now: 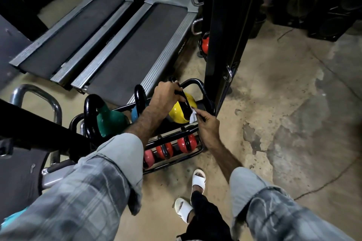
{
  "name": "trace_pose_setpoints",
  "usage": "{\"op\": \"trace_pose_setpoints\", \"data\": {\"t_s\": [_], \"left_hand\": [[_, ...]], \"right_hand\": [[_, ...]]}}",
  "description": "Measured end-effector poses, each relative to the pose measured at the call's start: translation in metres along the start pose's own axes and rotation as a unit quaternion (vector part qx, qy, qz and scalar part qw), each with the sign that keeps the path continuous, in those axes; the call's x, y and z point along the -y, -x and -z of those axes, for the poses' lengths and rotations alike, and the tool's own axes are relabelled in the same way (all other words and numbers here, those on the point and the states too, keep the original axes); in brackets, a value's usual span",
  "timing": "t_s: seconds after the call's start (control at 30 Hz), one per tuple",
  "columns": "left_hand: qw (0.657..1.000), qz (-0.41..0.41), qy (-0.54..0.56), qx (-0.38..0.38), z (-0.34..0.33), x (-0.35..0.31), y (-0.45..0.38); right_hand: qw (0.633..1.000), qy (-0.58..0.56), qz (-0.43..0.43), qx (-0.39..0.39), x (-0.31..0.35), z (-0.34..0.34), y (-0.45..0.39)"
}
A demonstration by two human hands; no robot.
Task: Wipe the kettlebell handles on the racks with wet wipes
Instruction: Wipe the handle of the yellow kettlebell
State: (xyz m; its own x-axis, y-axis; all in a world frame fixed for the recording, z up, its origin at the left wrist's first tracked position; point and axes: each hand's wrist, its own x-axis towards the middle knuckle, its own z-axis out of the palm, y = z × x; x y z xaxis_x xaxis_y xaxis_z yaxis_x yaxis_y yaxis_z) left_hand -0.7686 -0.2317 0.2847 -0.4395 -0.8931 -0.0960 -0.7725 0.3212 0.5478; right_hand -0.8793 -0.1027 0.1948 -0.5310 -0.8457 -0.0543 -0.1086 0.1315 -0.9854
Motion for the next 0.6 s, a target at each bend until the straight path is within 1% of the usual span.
{"op": "trace_pose_setpoints", "data": {"t_s": [0.07,0.17,0.27,0.37,0.4,0.43,0.47,0.5,0.53,0.57,0.6], "left_hand": [[1.0,0.003,-0.005,-0.001,0.0,-0.001,0.0],[1.0,0.003,-0.009,-0.004,0.0,-0.001,0.001],[1.0,0.0,-0.006,-0.01,0.002,0.001,0.001],[1.0,-0.025,-0.011,-0.013,0.006,0.003,-0.001],[0.999,-0.03,-0.018,-0.014,0.009,0.004,-0.002],[0.999,-0.033,-0.025,-0.014,0.011,0.005,-0.004],[0.999,-0.035,-0.033,-0.009,0.013,0.003,-0.006],[0.998,-0.037,-0.042,-0.003,0.015,0.002,-0.007],[0.998,-0.041,-0.051,0.001,0.017,0.001,-0.009],[0.997,-0.047,-0.06,0.005,0.017,0.001,-0.01],[0.996,-0.054,-0.071,0.008,0.017,0.001,-0.012]], "right_hand": [[1.0,0.005,-0.001,-0.02,-0.004,0.001,0.01],[0.997,0.017,0.061,-0.05,0.008,-0.003,0.014],[0.986,0.049,0.153,-0.033,0.028,-0.009,0.001],[0.971,0.109,0.214,-0.006,0.03,-0.009,-0.004],[0.968,0.122,0.219,0.005,0.027,-0.008,-0.003],[0.969,0.133,0.207,0.013,0.022,-0.007,0.0],[0.978,0.12,0.167,0.02,0.02,-0.003,0.004],[0.981,0.121,0.15,0.031,0.017,0.0,0.008],[0.98,0.132,0.142,0.04,0.018,0.001,0.01],[0.973,0.165,0.155,0.045,0.019,0.002,0.01],[0.971,0.173,0.155,0.051,0.025,0.003,0.007]]}}
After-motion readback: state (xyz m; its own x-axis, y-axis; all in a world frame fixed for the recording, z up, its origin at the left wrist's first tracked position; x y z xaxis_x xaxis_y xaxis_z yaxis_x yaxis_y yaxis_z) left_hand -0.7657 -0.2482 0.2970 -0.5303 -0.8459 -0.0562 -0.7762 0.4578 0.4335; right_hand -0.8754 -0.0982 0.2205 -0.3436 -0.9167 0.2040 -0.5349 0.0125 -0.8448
